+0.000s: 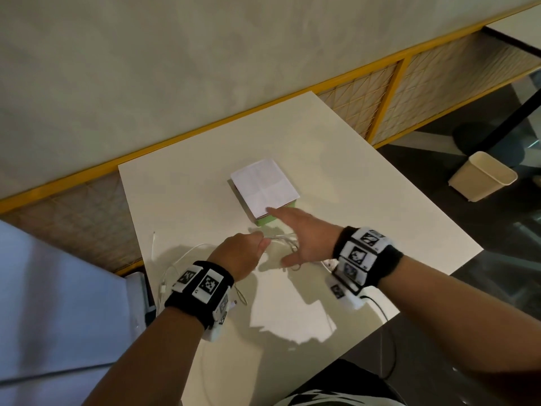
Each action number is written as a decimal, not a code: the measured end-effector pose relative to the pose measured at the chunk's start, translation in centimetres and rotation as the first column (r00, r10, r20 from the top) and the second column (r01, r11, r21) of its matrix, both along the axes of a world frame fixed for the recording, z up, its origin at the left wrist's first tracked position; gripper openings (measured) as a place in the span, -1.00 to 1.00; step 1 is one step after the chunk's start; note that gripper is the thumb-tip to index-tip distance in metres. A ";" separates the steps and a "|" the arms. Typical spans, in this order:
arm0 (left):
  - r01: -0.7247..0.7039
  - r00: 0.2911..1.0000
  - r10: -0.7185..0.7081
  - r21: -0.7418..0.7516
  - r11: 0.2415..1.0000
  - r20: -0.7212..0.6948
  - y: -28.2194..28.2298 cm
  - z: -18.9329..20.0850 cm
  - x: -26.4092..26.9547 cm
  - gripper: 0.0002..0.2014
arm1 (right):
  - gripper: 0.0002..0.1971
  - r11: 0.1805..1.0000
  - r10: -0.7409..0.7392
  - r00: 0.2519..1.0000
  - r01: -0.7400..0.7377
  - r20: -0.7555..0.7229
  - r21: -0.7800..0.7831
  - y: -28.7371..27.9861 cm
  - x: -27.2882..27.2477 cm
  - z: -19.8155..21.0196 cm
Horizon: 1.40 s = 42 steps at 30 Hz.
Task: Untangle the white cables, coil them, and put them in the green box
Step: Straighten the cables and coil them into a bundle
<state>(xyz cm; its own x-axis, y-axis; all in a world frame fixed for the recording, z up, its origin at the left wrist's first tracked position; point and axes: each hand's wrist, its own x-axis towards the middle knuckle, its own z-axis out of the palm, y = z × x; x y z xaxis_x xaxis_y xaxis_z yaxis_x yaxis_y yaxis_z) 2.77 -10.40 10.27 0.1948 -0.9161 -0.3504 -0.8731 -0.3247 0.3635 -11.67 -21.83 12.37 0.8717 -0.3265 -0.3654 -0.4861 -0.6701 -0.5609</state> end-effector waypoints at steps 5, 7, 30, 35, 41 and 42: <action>0.033 0.999 -0.035 -0.037 0.999 -0.040 0.6 1.1 -0.2 -0.61 | -0.73 0.996 -0.085 0.996 0.085 0.005 0.012 2.9 3.4 -0.9; 0.027 0.997 -0.029 -0.022 0.999 -0.073 1.1 1.2 -0.1 -0.62 | -0.79 0.985 -0.054 0.999 0.055 0.010 -0.161 3.2 3.2 -0.8; -0.028 0.981 0.010 -0.087 0.996 -0.193 4.3 0.2 1.4 -0.70 | -0.49 0.761 -0.419 0.901 0.280 -0.114 -0.585 -7.3 -6.6 -1.5; 0.052 0.991 -0.059 -0.068 0.996 -0.120 3.8 -0.2 0.3 -0.72 | -0.74 0.857 -0.353 0.906 0.213 -0.234 -0.470 -7.3 -7.7 -4.5; 0.069 0.994 -0.071 -0.031 0.997 -0.080 3.6 -0.4 0.1 -0.61 | -0.01 0.934 -0.190 0.906 0.048 -0.377 -0.355 -6.9 -7.5 -4.8; 0.072 0.994 -0.074 -0.027 0.997 -0.075 3.6 -0.3 0.1 -0.61 | 0.07 0.928 -0.168 0.914 0.019 -0.370 -0.373 -6.4 -7.1 -4.3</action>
<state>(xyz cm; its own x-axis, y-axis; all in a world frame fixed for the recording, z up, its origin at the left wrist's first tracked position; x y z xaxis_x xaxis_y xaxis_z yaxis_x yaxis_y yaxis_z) 2.83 -6.83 9.96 0.1005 -0.9354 -0.3389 -0.8639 -0.2510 0.4366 -18.75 -28.27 8.06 0.6422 -0.5711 -0.5113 -0.6846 -0.7274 -0.0475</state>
